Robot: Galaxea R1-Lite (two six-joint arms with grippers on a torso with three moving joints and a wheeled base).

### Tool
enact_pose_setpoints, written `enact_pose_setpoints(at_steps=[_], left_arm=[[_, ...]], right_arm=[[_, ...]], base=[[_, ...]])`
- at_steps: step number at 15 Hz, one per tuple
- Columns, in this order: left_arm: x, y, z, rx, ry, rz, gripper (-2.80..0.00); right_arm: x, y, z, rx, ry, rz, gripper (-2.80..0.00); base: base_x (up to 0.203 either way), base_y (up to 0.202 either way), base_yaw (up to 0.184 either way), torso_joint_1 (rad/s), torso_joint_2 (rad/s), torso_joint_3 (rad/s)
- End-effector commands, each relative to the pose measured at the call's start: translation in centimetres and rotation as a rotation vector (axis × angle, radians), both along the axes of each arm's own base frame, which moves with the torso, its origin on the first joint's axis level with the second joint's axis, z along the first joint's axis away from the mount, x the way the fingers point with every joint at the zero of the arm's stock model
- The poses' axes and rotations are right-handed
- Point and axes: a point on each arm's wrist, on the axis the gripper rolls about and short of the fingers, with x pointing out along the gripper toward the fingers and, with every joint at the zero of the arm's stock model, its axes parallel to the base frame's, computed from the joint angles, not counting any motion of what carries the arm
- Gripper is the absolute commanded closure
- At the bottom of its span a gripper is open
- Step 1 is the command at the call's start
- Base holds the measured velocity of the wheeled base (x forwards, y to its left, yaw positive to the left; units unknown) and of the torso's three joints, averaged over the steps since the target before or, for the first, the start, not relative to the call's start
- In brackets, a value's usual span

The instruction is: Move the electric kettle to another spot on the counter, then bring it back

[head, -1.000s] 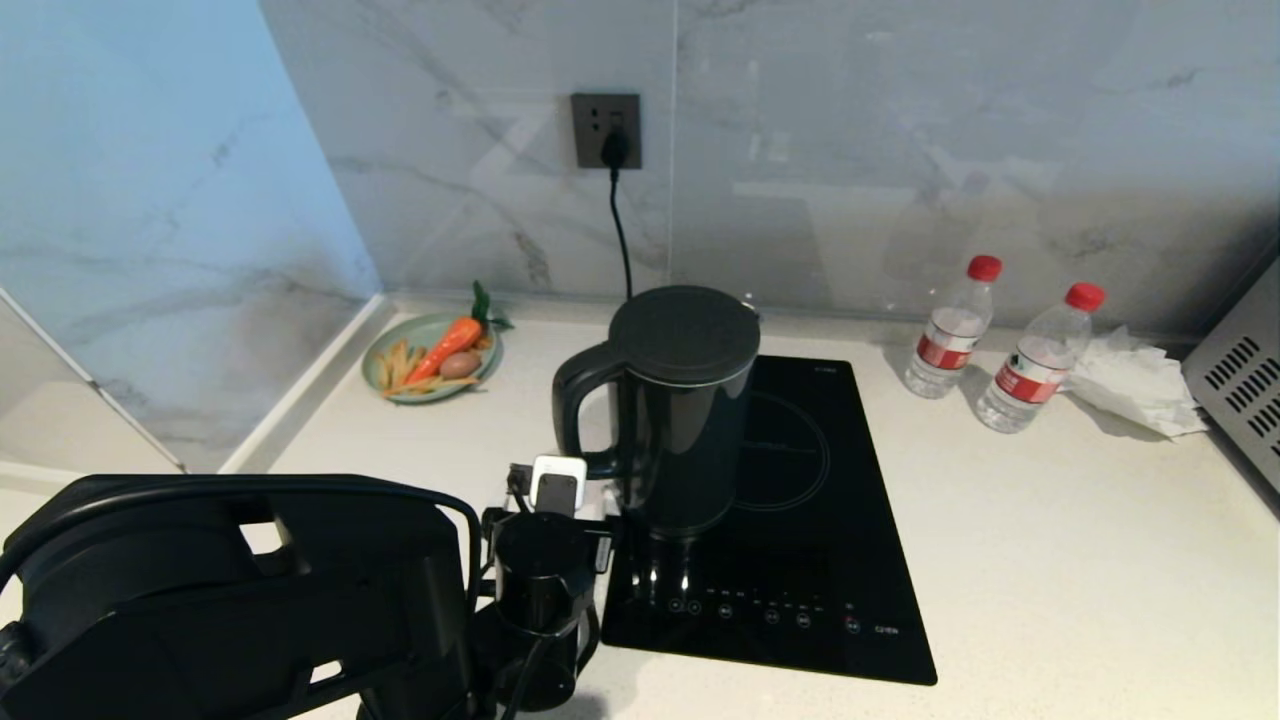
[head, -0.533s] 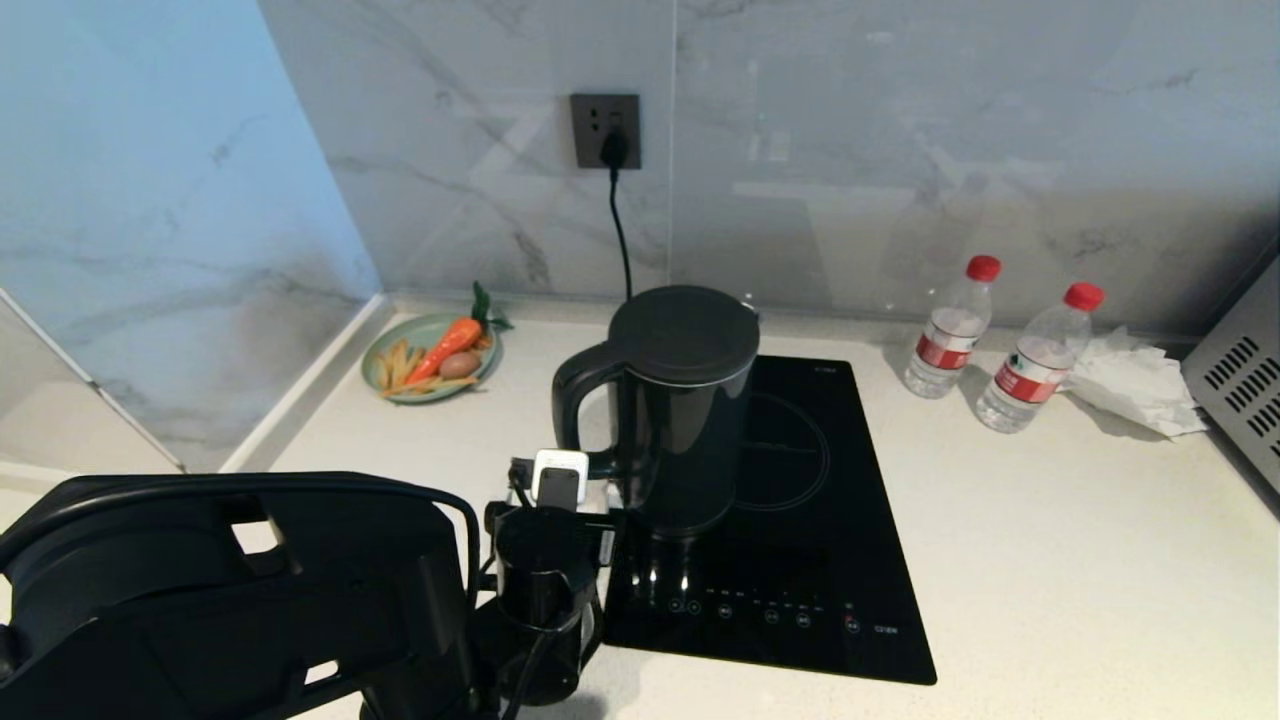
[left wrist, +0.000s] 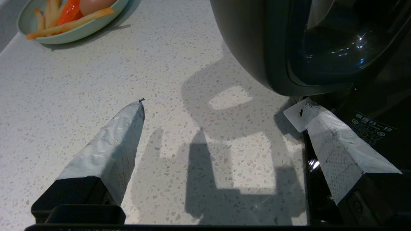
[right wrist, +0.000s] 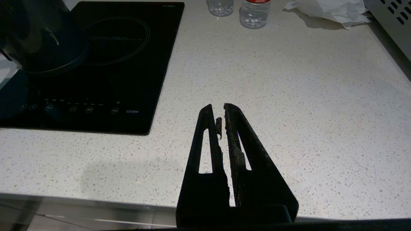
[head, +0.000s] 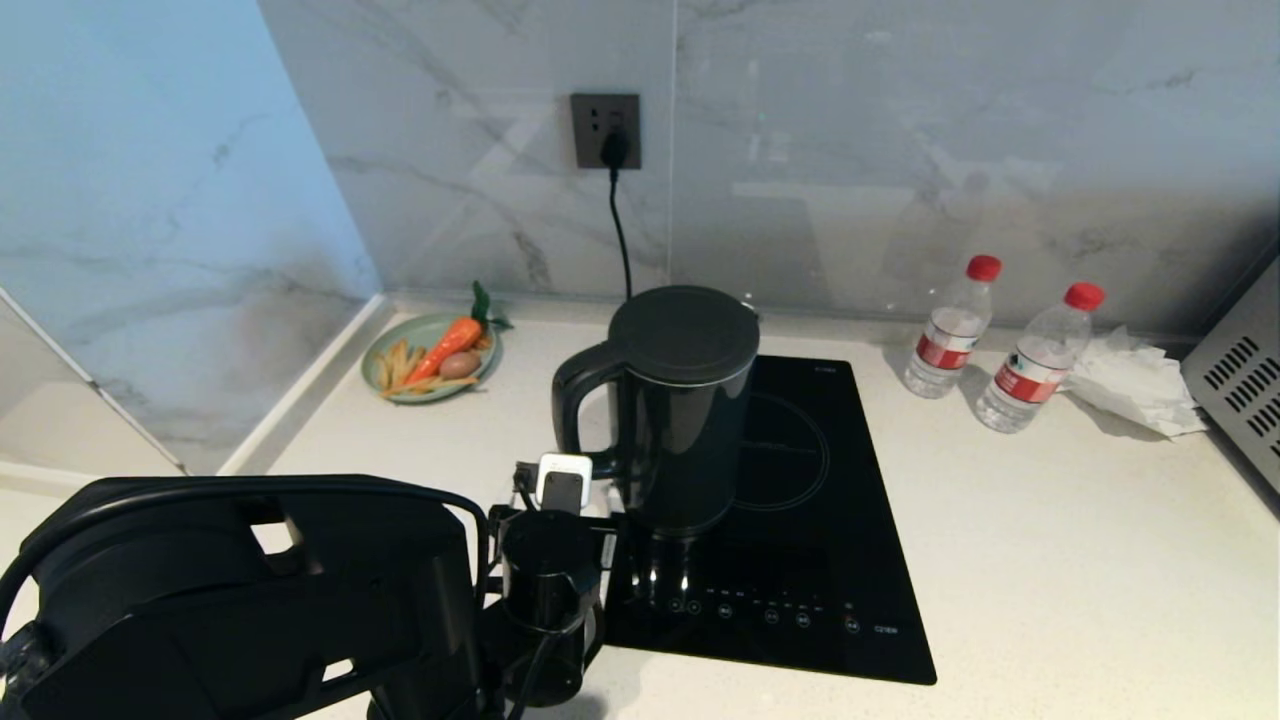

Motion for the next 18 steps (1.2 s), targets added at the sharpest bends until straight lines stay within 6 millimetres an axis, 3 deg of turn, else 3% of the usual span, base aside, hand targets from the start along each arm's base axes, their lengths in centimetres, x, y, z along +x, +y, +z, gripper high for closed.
enact_pose_setpoints(at_steps=[1,11,18], left_arm=[[0.0,0.0,-0.2,0.0,-0.001,0.004,-2.8],[0.2,-0.3,-1.3,0.017,0.016,0.004,-2.8],[0.3,0.5,-0.1,-0.002,-0.001,0.022,-2.8]], right_arm=[[0.0,0.0,0.0,0.0,0.0,0.002,0.0],[0.0,0.0,0.0,0.0,0.0,0.001,0.0],[0.0,0.0,0.0,0.0,-0.001,0.0,0.0]], base=[[0.0,0.0,0.0,0.0,0.0,0.0],[0.0,0.0,0.0,0.0,0.0,0.0],[0.0,0.0,0.0,0.0,0.0,0.0]])
